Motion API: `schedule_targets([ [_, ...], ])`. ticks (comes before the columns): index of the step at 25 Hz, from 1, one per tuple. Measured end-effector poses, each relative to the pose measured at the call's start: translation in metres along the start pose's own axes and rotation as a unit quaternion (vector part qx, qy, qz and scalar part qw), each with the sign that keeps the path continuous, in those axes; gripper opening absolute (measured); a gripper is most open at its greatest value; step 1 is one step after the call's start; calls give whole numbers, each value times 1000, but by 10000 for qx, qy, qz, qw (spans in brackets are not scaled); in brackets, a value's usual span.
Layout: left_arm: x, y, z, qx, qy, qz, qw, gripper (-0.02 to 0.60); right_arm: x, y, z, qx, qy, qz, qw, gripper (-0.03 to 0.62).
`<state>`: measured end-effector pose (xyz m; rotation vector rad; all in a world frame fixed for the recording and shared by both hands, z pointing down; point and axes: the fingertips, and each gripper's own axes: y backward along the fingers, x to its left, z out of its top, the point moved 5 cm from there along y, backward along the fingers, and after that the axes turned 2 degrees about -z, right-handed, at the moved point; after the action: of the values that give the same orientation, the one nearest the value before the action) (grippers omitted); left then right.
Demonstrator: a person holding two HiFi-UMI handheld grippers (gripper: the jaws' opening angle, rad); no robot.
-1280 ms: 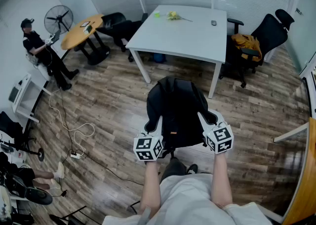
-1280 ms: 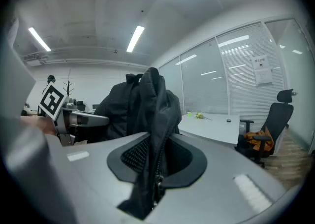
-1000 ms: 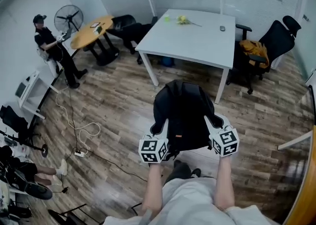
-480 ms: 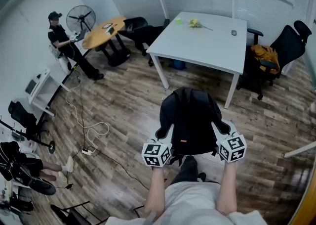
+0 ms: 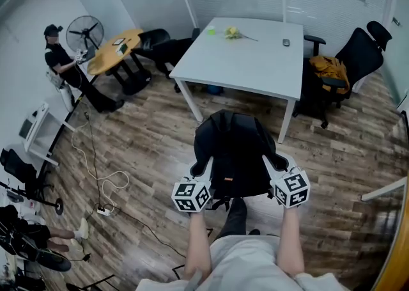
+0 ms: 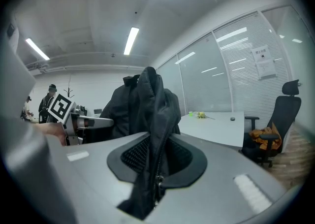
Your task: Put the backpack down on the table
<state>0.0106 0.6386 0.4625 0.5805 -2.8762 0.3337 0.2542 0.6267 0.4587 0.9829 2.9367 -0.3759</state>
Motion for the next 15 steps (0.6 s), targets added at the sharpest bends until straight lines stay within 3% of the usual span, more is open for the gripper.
schedule_targets([
  [15, 78, -169, 79, -132, 46, -195, 9997, 77, -89, -152, 77, -70, 92, -148, 9998, 66],
])
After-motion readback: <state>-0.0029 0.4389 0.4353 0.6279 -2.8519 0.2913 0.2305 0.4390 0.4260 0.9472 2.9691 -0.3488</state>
